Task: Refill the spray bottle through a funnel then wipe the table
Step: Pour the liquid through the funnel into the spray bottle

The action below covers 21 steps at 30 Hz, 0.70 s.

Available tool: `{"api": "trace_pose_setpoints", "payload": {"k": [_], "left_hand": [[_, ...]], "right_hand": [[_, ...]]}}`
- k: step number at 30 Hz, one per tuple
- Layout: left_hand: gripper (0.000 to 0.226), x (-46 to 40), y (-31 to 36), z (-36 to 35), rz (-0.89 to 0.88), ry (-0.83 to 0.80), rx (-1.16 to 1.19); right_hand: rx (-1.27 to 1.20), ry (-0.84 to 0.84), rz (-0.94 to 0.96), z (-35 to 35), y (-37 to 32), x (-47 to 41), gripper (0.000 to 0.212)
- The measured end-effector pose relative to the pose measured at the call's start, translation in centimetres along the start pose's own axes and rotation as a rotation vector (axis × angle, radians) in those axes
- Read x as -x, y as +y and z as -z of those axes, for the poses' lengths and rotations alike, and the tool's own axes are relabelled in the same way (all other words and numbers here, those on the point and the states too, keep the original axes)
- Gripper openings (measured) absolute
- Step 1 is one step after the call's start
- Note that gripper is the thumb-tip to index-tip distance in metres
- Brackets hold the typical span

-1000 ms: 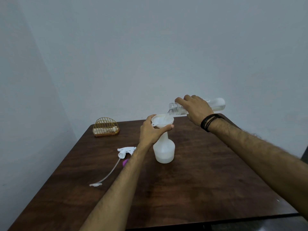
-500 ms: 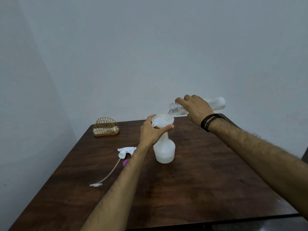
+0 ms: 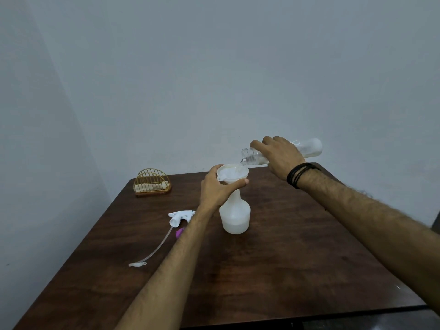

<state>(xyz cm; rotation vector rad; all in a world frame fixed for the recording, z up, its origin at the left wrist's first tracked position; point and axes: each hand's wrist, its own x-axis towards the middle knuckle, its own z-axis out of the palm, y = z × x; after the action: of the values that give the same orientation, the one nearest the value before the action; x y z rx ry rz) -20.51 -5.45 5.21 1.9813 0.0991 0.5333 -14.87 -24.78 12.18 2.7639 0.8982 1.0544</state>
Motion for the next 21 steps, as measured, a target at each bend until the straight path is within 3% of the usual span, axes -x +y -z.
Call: {"api": "trace_pose_setpoints", "payload": {"k": [21], "left_hand": [[0.092, 0.19, 0.28, 0.03, 0.013, -0.009, -0.004]], "right_hand": [[0.034, -0.014, 0.029, 0.29, -0.05, -0.19, 0.056]]}}
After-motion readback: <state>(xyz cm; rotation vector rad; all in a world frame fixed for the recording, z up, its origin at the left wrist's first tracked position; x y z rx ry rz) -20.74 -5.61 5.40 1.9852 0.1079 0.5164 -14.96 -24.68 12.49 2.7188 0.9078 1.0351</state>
